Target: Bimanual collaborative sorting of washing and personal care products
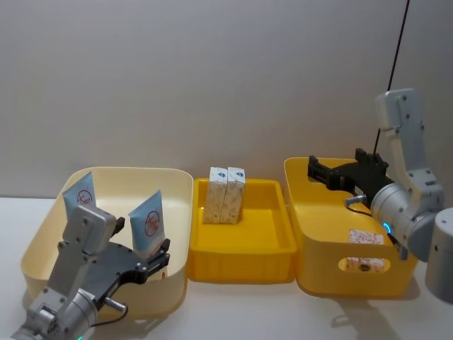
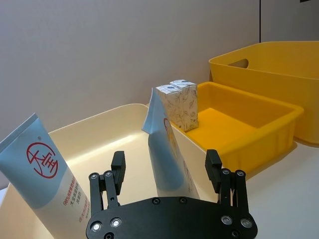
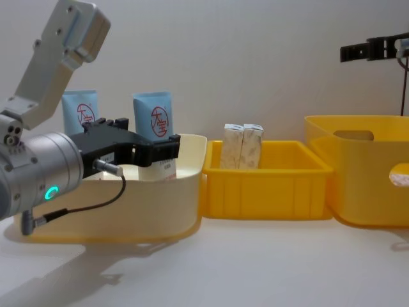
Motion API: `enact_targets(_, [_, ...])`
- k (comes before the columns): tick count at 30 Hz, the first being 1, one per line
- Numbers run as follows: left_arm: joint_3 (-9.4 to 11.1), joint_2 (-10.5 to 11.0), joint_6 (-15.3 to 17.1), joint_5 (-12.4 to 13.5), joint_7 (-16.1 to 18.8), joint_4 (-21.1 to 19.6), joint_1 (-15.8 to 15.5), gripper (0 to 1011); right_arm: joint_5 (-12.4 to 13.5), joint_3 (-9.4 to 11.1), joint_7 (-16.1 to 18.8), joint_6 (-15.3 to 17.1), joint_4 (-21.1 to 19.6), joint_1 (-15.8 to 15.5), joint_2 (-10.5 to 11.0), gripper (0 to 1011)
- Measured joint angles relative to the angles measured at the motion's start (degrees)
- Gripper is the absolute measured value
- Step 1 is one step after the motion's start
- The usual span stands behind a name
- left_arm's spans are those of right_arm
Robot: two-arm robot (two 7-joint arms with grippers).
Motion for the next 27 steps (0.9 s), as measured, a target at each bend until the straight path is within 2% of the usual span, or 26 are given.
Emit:
enact_targets(25, [-0.2, -2.1, 1.1, 0.1, -2.5, 4.2, -2.5, 999, 0.0, 0.0, 0.0, 0.0, 0.0, 0.0, 0.0, 1001])
enact_targets(27, [-0.2, -2.2, 1.1, 0.1, -2.6, 4.5, -2.6, 960, 0.0, 0.0, 0.0, 0.0, 0.0, 0.0, 0.0, 1001])
